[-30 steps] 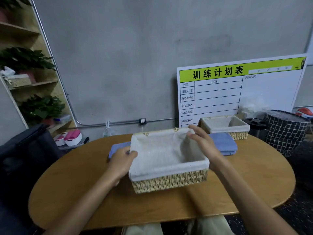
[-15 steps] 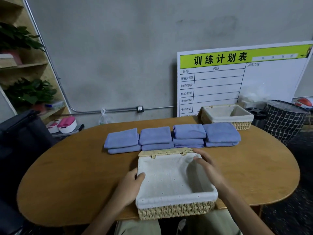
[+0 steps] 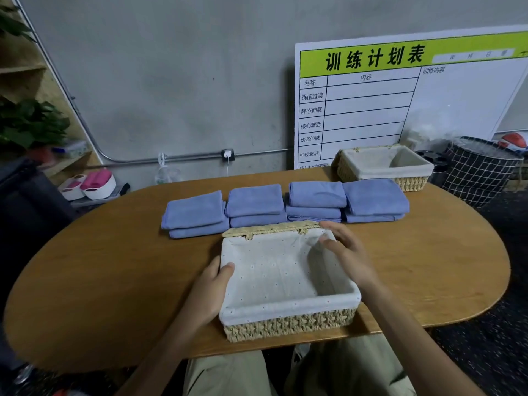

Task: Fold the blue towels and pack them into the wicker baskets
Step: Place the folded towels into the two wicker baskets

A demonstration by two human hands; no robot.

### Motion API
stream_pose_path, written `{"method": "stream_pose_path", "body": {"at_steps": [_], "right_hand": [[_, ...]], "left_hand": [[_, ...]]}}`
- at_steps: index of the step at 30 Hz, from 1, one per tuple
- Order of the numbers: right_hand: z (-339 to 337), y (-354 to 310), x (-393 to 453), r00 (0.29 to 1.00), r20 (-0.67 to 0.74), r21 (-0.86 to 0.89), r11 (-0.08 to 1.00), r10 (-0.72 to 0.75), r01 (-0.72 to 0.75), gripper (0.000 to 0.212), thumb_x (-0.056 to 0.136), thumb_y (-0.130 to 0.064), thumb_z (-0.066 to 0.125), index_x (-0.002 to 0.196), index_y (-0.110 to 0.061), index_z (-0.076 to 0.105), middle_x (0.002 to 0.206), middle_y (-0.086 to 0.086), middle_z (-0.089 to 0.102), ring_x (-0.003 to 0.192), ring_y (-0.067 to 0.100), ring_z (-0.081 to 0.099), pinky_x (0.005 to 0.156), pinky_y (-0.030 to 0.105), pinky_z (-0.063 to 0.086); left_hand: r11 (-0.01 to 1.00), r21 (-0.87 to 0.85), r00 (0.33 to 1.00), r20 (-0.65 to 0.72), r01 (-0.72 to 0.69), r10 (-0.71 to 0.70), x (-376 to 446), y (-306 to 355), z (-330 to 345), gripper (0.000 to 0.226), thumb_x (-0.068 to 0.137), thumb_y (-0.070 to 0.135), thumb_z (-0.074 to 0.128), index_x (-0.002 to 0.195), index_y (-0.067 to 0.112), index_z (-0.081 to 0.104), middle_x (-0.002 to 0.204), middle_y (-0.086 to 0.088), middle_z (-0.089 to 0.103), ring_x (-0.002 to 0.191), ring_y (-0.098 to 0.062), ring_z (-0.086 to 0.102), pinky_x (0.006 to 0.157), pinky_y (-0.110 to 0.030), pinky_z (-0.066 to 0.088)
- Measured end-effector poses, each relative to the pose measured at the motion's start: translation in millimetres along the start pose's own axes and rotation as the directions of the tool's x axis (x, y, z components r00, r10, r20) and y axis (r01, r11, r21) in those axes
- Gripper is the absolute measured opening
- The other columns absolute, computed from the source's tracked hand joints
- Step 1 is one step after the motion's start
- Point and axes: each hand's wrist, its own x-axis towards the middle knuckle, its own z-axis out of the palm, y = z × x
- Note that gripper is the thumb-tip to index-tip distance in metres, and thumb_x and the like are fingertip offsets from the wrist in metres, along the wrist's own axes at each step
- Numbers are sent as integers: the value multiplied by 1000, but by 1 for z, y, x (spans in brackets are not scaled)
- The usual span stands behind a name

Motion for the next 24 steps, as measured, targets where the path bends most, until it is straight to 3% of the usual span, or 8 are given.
{"method": "stream_pose_path", "body": {"at_steps": [7, 12, 15, 17, 19, 21, 24], "right_hand": [[2, -2, 7, 1000, 19, -29, 999, -14, 14, 27, 93, -19, 68, 118, -28, 67, 123, -15, 63, 112, 0, 56, 84, 18, 45], [3, -3, 10, 1000, 22, -46, 999, -21, 22, 28, 93, -18, 68, 120, -26, 66, 127, -17, 61, 117, 0, 54, 86, 16, 44], [2, -1, 12, 999, 25, -59, 997, -38, 40, 27, 94, -19, 68, 120, -28, 66, 127, -15, 61, 118, 2, 55, 88, 18, 44], [1, 1, 13, 998, 37, -87, 995, -49, 52, 27, 94, -22, 68, 119, -29, 66, 127, -16, 61, 118, 2, 54, 88, 19, 44], [-1, 0, 14, 996, 45, -145, 986, -76, 82, 25, 94, -27, 68, 119, -30, 66, 124, -17, 62, 117, 2, 56, 92, 22, 46], [-1, -5, 20, 990, 26, -237, 961, -139, 142, 25, 93, -33, 68, 118, -29, 66, 123, -14, 64, 114, 5, 58, 94, 26, 49], [11, -29, 41, 953, 14, -378, 881, -303, 286, 17, 94, -31, 68, 110, -25, 68, 119, -6, 64, 111, 10, 58, 91, 26, 46]], "left_hand": [[1000, -7, 1000, 10, 12, -12, 7, 5, -2, 18, 108, 24, 42, 120, 36, 48, 103, 34, 51, 94, 13, 51, 73, -7, 37], [1000, -23, 1000, 15, 15, -15, 8, 6, -2, 35, 108, 27, 43, 142, 26, 50, 108, 35, 50, 104, 8, 51, 88, -20, 38], [1000, -2, 999, 29, 30, -30, 10, 4, -2, 38, 108, 30, 42, 144, 24, 48, 107, 35, 49, 97, 14, 49, 79, -11, 38], [998, 37, 997, 65, 50, -52, 9, 6, -7, 41, 106, 44, 42, 142, 28, 50, 113, 31, 53, 99, 12, 50, 86, -14, 41], [994, 92, 996, 68, 52, -58, 12, 8, -17, 51, 96, 68, 39, 130, 36, 60, 120, 21, 63, 109, -1, 58, 101, -32, 45], [987, 157, 1000, -18, 25, -22, 20, 14, -35, 40, 99, 64, 38, 111, 38, 66, 104, 12, 69, 97, -11, 65, 95, -44, 51], [979, 205, 957, -287, 15, 45, 49, 22, -73, 39, 104, 48, 44, 109, 17, 67, 98, -5, 72, 82, -24, 67, 79, -49, 56]]}}
